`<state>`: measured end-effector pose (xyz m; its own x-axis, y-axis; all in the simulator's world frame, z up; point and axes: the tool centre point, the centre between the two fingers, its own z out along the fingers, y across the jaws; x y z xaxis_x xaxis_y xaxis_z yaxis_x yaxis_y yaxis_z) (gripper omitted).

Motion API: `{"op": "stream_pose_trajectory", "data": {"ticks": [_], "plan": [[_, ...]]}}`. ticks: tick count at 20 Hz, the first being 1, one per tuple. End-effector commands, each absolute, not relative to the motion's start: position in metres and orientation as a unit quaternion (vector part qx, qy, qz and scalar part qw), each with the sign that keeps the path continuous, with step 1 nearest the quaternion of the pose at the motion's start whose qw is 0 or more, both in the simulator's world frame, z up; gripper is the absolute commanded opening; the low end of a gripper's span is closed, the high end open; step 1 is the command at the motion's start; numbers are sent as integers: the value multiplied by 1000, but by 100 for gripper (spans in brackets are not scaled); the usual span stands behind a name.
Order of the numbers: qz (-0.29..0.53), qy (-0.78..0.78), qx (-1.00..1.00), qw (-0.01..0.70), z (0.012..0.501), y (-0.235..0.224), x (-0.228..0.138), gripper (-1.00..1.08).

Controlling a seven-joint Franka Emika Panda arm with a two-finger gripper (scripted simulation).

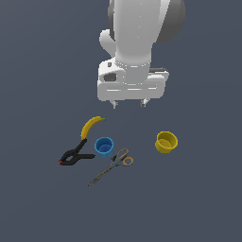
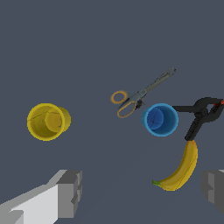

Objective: Pick up a designated object from a clutter of objects.

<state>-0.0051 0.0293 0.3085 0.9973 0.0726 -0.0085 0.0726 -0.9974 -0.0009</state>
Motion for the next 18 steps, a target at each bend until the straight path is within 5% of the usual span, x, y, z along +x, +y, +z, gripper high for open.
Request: {"op": "stream_pose_trajectory", "data": {"ticks": [1, 18], "plan": [[4, -36, -999, 0, 308, 29, -5, 28], [23, -17, -999, 14, 299, 26, 4, 28]]}}
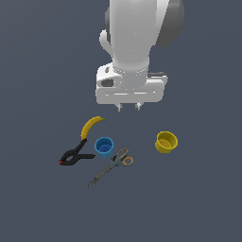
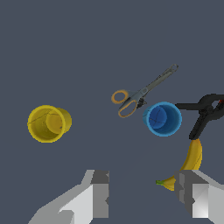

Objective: Pick up a designated object from a clutter of objects.

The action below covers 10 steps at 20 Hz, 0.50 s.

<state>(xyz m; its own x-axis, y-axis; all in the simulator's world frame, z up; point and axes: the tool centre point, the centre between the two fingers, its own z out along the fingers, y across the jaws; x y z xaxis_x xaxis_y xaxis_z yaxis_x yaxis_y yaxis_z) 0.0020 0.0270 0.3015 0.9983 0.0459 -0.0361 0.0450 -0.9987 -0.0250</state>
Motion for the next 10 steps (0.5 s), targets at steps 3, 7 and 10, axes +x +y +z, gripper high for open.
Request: {"op": "stream_pose_trajectory", "data": {"ticks": [3, 7, 10], "plan": [[38, -1, -999, 18, 293, 22, 10, 28], [64, 27, -997, 27, 281, 16, 20, 28], [89, 53, -994, 34, 269, 10, 28, 28]]}}
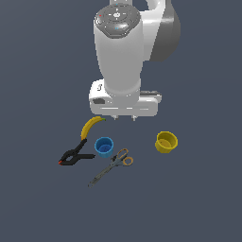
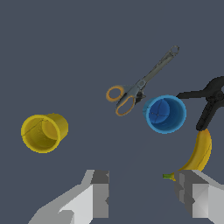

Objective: Pick up a designated object from a clutter of objects.

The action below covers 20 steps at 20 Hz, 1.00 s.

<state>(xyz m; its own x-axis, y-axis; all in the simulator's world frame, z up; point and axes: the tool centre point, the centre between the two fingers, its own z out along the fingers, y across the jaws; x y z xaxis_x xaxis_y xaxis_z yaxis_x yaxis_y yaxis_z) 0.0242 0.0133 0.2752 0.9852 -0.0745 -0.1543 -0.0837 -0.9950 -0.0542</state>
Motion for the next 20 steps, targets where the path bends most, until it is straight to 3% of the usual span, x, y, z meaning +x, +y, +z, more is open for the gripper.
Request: {"op": "stream_pose_trajectory", "data": {"ticks": [1, 20], "plan": [[98, 63, -993, 36, 264, 8, 31, 28], [281, 232, -928, 74, 157, -35, 66, 28]]}}
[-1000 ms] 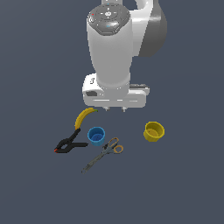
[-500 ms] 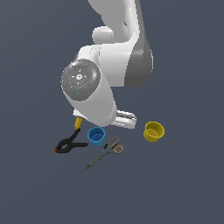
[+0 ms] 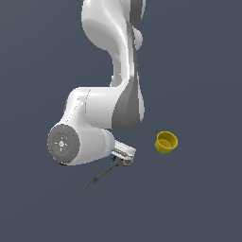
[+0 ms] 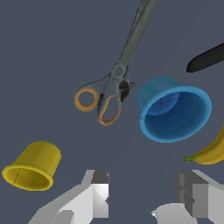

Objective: Pick up a designated object from a clutter of objects.

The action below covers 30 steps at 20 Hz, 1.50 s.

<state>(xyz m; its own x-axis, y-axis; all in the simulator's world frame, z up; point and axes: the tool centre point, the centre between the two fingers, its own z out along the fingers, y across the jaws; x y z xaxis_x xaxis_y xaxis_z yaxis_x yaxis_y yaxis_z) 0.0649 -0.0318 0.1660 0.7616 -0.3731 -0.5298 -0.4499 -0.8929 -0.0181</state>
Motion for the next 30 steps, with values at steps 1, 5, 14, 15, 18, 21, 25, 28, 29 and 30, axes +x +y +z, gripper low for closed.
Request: {"op": "stream_pose_trajectory", "data": {"ticks": [1, 5, 14, 15, 18, 21, 25, 28, 29, 30], "plan": [[290, 239, -924, 76, 151, -37, 66, 28], [323, 264, -905, 79, 129, -44, 66, 28], [367, 295, -878, 83, 99, -52, 62, 28], [370, 297, -877, 83, 97, -53, 62, 28], [375, 300, -873, 84, 94, -54, 61, 28], [375, 300, -873, 83, 93, -54, 61, 28], [375, 300, -873, 83, 92, -53, 60, 28], [375, 300, -873, 83, 89, -52, 57, 28], [375, 300, -873, 83, 88, -51, 56, 28], [375, 300, -873, 83, 86, -50, 54, 28]]}}
